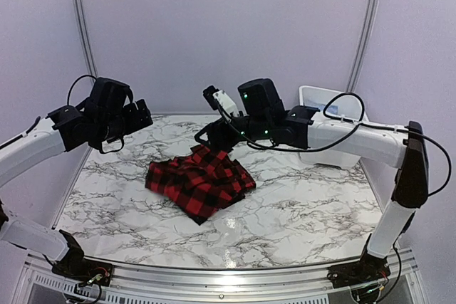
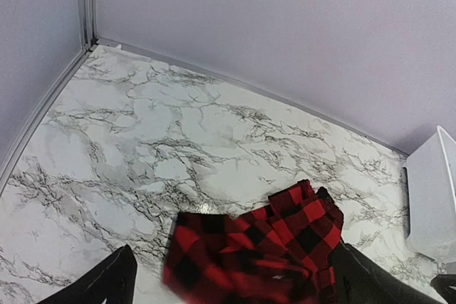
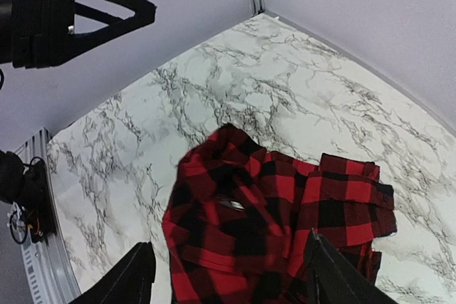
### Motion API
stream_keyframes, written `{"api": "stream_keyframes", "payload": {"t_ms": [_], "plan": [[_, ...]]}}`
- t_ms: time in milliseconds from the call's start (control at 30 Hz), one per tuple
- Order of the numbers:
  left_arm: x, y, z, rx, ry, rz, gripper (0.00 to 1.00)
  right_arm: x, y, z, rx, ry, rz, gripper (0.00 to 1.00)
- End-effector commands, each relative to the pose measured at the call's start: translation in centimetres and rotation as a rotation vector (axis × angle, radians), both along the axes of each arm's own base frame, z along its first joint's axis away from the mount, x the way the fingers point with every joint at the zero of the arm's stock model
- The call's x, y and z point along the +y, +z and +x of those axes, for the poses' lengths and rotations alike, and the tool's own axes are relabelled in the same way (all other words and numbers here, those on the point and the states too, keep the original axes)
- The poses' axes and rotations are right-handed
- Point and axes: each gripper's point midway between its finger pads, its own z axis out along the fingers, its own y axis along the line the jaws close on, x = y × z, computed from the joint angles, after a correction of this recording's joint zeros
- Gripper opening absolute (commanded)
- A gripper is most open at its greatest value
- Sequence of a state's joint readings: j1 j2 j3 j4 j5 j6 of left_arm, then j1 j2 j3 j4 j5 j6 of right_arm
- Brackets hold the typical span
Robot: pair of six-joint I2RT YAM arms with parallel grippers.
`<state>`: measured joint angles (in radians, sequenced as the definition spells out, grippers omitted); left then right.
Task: Fold and stack the long sleeve shirts
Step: Place the crumpled shirt at the center of the board, then rotate the crumpled shirt at the center of the board.
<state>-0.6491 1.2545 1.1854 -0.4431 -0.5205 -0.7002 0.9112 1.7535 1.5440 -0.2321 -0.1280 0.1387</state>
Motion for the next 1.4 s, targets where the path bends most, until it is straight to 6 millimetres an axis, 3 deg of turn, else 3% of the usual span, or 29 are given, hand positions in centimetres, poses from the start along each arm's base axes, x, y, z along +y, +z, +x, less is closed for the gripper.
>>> {"api": "stream_keyframes", "payload": {"t_ms": [0,133,300,500,800,1100,1200,1300,1367], "plan": [[0.1,-2.1,-0.8,0.061,0.003,-0.028,0.99,-1.3,5.4,-0.6,-0.075,-0.019,0.124,0.70],[-1.2,-4.7,-0.9,0.136,-0.042,-0.049,0.99,-3.8,2.2,2.3,-0.043,-0.139,0.038,0.72],[-1.0,-9.0,-2.2,0.238,-0.011,-0.082,0.99,-6.5,-4.3,5.0,0.051,-0.209,-0.056,0.67],[0.6,-15.1,-5.4,0.374,0.057,-0.118,0.99,-6.9,-11.3,6.5,0.099,-0.218,-0.206,0.64],[0.3,-19.8,-7.0,0.454,0.056,-0.166,0.94,-6.8,-19.2,7.1,0.189,-0.224,-0.333,0.60],[-0.1,-22.7,-6.9,0.500,0.058,-0.147,0.80,-8.5,-23.3,5.6,0.271,-0.264,-0.363,0.56],[-0.4,-23.2,-6.4,0.497,0.056,-0.144,0.71,-9.0,-24.2,5.0,0.290,-0.277,-0.366,0.49],[-0.6,-23.1,-5.7,0.480,0.057,-0.129,0.52,-10.0,-24.3,5.1,0.287,-0.323,-0.381,0.24],[-0.4,-22.7,-4.8,0.460,0.063,-0.111,0.34,-10.8,-24.0,4.8,0.286,-0.349,-0.390,0.05]]}}
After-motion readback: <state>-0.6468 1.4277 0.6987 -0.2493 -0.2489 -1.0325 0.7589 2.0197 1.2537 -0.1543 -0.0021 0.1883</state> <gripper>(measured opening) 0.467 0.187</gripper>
